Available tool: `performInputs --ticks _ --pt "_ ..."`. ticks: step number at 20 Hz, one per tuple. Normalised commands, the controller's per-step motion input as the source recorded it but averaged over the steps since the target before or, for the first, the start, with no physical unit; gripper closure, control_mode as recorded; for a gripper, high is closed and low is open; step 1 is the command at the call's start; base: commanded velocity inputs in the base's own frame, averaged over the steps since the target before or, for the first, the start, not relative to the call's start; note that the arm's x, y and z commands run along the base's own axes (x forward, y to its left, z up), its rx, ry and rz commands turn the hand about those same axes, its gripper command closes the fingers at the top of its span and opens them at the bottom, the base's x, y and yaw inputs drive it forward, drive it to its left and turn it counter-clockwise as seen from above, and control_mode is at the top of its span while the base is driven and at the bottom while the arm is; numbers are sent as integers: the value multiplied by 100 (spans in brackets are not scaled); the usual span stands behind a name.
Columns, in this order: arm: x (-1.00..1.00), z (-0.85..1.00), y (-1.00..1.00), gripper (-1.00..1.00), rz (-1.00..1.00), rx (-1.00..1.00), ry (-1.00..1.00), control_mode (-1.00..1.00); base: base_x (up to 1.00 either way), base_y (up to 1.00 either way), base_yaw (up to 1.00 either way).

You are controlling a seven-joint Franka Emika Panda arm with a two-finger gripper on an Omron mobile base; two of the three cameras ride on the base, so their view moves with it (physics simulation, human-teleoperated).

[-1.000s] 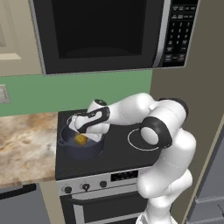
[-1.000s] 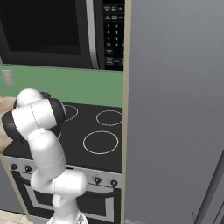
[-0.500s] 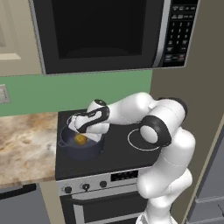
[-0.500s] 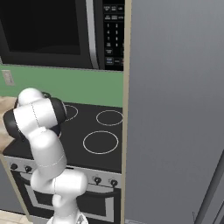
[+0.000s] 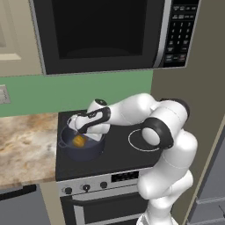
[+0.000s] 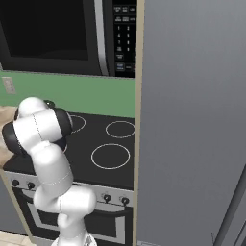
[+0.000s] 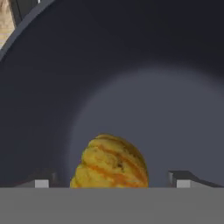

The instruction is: Turn on the burner for the pot on the stove. Wait thirty seconds for the pot to heat up. Then add the squash to the pot.

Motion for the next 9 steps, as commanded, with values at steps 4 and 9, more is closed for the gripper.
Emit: performInputs --ticks 4,9 --pt "-1 20 -2 -100 2 0 -5 -100 0 0 0" --pt "-6 34 0 -100 1 0 -9 -100 0 0 0"
